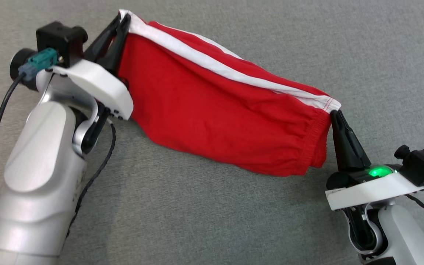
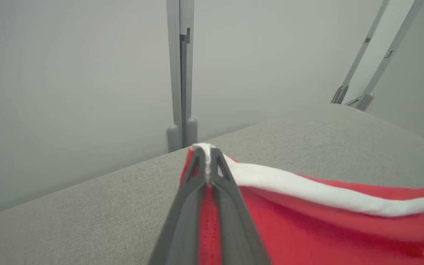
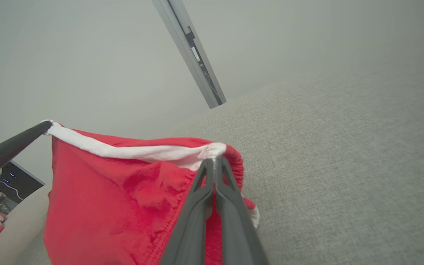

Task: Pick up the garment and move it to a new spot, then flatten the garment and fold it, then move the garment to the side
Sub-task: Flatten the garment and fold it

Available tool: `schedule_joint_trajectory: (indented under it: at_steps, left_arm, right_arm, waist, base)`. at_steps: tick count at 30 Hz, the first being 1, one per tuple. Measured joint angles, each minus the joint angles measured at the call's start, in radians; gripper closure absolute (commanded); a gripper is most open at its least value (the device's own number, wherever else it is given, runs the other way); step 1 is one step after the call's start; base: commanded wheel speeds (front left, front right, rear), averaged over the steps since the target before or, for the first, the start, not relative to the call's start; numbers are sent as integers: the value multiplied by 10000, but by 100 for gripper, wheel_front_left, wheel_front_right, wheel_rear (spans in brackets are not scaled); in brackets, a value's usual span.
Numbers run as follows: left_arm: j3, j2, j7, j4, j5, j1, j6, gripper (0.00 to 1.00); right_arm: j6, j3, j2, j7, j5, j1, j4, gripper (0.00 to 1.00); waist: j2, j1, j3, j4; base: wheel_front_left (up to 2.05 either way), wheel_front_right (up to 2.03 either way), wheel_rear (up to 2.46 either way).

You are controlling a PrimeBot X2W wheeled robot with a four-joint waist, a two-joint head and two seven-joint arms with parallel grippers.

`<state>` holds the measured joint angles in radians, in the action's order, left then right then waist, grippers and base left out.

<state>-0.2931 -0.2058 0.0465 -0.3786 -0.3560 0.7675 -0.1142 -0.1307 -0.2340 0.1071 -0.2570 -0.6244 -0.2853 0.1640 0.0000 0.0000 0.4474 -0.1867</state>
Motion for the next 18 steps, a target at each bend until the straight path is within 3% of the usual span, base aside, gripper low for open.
schedule_joint_trajectory:
  at_steps: [11, 12, 13, 14, 15, 16, 17, 18]
  left_arm:
    - [-640, 389, -940, -3659, -433, 2169, -125, 100]
    - [-708, 412, -968, -3942, -527, 2283, -127, 58]
    - [-817, 431, -1083, -4128, -598, 2356, -127, 0]
    - [-903, 458, -1223, -4282, -719, 2416, -127, 0]
    - [-1012, 454, -1375, -4395, -800, 2460, -127, 0]
    - [-1078, 464, -1597, -4497, -826, 2465, -148, 0]
    - [-1124, 470, -1852, -4606, -848, 2464, -157, 0]
    - [-1158, 449, -2136, -4696, -828, 2464, -157, 0]
  right_arm:
    - [0, -48, -192, -33, -67, -605, 232, 100]
    - [0, -77, -211, -33, -25, -650, 253, 100]
    - [0, -86, -209, -33, 96, -705, 238, 83]
    - [0, -75, -205, -33, 240, -759, 165, 61]
    - [0, -54, -207, -35, 299, -787, 128, 50]
    - [0, -25, -209, -35, 420, -772, 84, 16]
    - [0, 23, -205, -36, 562, -744, 19, 1]
    - [0, 42, -199, -38, 681, -732, 2, 0]
  waist:
    - [0, 0, 893, -534]
    - [0, 0, 913, -554]
    - [0, 0, 919, -567]
    - [0, 0, 916, -577]
    - [0, 0, 900, -579]
    - [0, 0, 876, -568]
    - [0, 0, 850, -544]
    - [0, 0, 816, -518]
  base:
    - [0, 0, 0]
    - [0, 0, 0]
    - [0, 0, 0]
    - [0, 0, 0]
    - [0, 0, 0]
    - [0, 0, 0]
    - [0, 0, 0]
    - [0, 0, 0]
